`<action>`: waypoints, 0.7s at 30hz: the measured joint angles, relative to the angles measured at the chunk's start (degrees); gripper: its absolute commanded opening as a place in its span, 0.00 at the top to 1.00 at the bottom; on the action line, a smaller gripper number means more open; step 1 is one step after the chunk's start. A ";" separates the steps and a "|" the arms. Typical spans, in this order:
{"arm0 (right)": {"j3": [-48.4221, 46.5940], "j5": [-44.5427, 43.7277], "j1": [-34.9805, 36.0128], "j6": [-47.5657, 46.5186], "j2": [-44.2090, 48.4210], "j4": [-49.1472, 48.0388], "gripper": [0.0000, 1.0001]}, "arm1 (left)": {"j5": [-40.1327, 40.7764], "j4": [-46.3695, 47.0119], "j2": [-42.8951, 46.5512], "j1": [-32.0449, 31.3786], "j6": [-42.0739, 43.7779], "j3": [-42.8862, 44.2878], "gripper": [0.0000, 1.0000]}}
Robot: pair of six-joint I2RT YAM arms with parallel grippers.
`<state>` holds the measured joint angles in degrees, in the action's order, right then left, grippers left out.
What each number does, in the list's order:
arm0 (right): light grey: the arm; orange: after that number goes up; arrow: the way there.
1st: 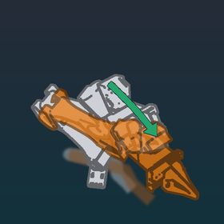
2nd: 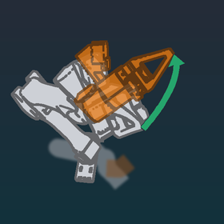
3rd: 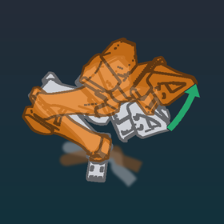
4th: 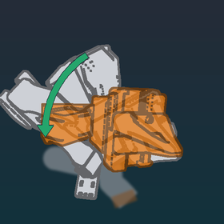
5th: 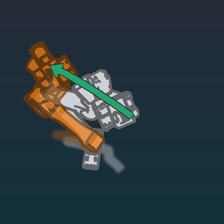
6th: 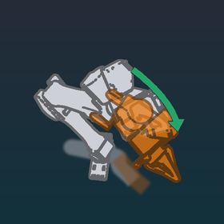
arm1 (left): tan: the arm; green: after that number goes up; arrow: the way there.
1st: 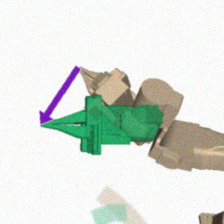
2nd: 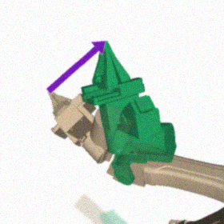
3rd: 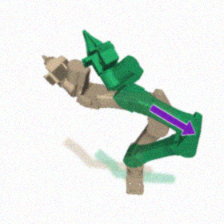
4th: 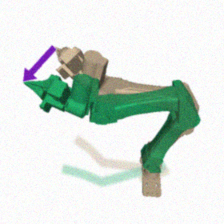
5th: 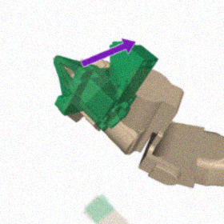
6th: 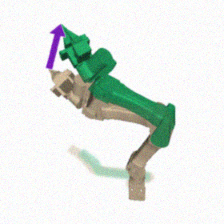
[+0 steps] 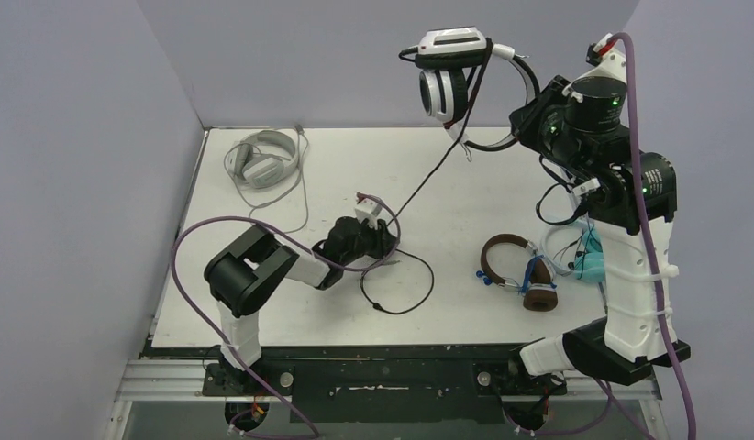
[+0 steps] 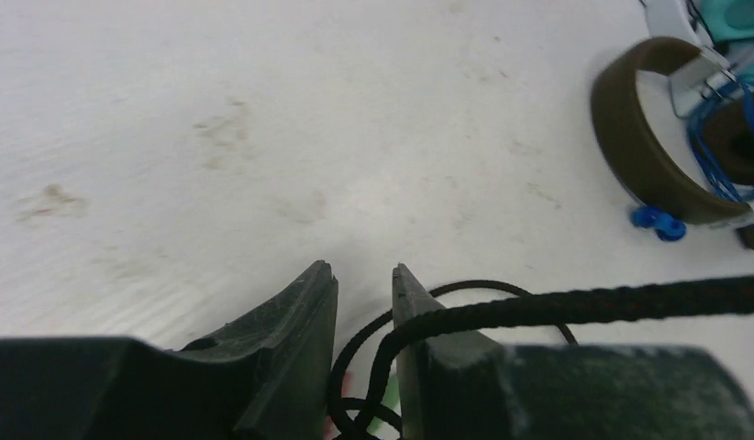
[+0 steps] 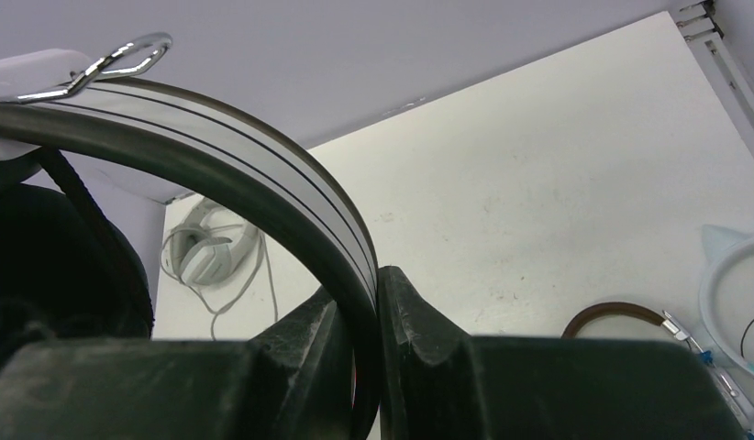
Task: Wrap the headphones
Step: Wrap the headphones cable around the headphones.
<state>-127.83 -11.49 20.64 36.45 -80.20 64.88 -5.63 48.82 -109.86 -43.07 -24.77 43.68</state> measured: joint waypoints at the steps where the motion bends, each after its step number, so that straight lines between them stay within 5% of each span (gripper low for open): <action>1: -0.02 0.37 -0.02 -0.09 -0.17 0.13 1.00 | 0.26 -0.31 0.55 1.31 0.00 -0.66 0.81; 13: 9.55 13.49 -0.09 -4.66 3.02 1.66 1.00 | -2.56 -3.41 4.85 16.11 0.66 -1.55 0.97; 21: 27.19 37.88 -0.24 -12.83 10.64 -2.32 1.00 | -8.72 -5.60 3.76 22.12 0.79 5.73 0.98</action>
<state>-100.64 26.39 20.40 23.62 -69.56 62.57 -14.35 43.22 -106.10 -20.95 -23.99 49.41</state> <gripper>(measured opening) 0.121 0.057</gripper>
